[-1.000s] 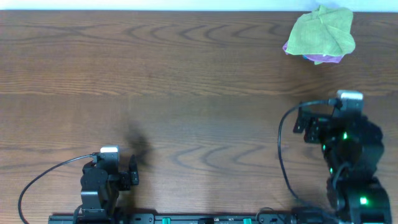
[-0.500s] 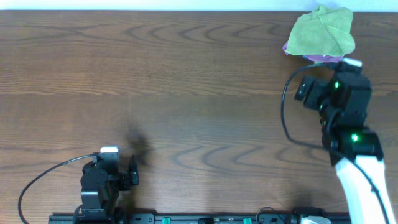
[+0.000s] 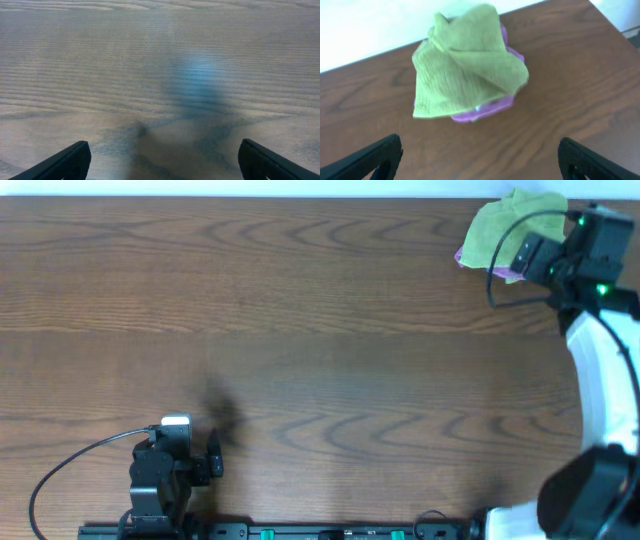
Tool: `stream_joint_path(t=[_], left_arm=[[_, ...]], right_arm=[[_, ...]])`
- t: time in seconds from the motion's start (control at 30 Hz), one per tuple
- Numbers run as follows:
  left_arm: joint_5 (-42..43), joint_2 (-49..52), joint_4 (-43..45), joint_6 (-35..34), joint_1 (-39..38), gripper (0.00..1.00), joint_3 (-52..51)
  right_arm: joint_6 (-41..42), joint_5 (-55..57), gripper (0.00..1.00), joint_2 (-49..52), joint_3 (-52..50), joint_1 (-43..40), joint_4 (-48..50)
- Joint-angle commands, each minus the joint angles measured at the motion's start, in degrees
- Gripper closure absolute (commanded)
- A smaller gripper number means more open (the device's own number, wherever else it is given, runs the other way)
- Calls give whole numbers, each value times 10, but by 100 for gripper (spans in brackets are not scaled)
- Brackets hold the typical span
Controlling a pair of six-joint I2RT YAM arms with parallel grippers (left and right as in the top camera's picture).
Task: Fold the cloth
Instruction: 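Reach the right gripper forward to the green towel on the cloth pile, then grasp the green towel with the right gripper and lift it off the pile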
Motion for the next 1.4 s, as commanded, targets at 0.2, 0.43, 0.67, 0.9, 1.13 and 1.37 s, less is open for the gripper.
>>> stream_joint_path(t=[0.2,0.43,0.67,0.9,1.13,1.37], left_arm=[[2,-4,-5,6,-3,5,-11],[2,-4,-5,6,-3,5,-11],[2,-4,-5,6,-3,5,-11],[2,-4,-5,6,-3,5,-11],[2,-4,-5,6,-3,5,-11],[2,-4,-5,6,-3,5,-11]], right_arm=[[-4,4,1,146,172,-7,-27],[-14,46,1,240,279,-12,-63],[-20,46,1,252,279,-10,-44],[-22,45,1,267,278,-11,-32],[-26,27,1,297,278,-14,11],[-26,22,1,315,278,-14,12]])
